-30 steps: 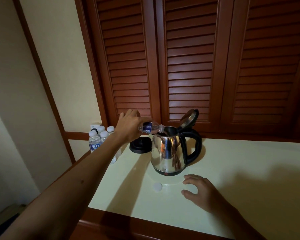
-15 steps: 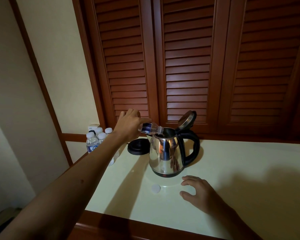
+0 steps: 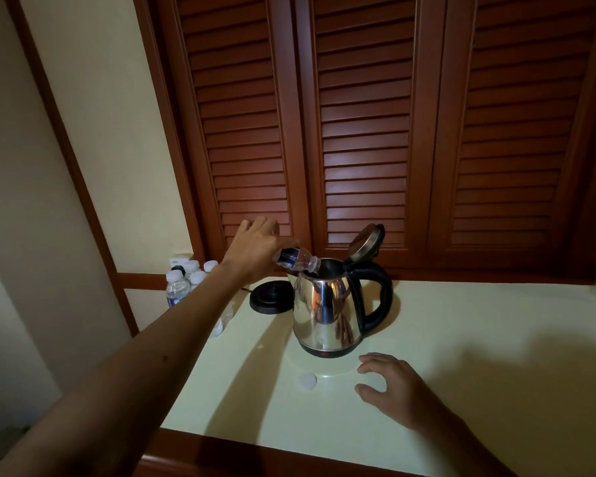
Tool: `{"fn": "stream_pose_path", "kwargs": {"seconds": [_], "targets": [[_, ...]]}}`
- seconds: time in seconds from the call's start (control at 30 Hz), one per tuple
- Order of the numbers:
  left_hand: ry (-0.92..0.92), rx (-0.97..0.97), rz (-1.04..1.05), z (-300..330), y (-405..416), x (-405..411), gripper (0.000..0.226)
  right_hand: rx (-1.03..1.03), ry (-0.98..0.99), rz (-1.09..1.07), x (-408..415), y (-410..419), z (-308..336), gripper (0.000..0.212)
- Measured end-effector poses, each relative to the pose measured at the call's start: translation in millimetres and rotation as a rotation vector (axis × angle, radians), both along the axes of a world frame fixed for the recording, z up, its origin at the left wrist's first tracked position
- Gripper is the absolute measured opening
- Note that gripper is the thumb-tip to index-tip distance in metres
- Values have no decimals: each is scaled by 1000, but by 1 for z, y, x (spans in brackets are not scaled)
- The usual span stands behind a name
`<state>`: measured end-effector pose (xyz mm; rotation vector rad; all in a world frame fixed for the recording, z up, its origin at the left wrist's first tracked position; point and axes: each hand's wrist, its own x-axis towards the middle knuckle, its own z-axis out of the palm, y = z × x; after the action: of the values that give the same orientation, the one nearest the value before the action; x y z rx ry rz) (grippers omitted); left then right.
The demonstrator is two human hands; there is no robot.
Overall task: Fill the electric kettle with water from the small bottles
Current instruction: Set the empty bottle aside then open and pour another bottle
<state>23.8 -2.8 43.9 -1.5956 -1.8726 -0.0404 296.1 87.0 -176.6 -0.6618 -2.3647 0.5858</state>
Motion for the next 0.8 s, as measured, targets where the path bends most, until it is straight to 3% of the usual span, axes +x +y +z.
{"fn": "stream_pose_path", "kwargs": {"seconds": [0.57, 0.7, 0.8], "targets": [[188, -67, -53, 17, 8, 3, 60, -19, -56, -17, 0, -3, 5, 54], [249, -77, -103, 12, 10, 5, 59, 5, -88, -20, 0, -2, 8, 42], [234, -65, -98, 10, 11, 4, 60, -38, -79, 0, -1, -2, 8, 57]]}}
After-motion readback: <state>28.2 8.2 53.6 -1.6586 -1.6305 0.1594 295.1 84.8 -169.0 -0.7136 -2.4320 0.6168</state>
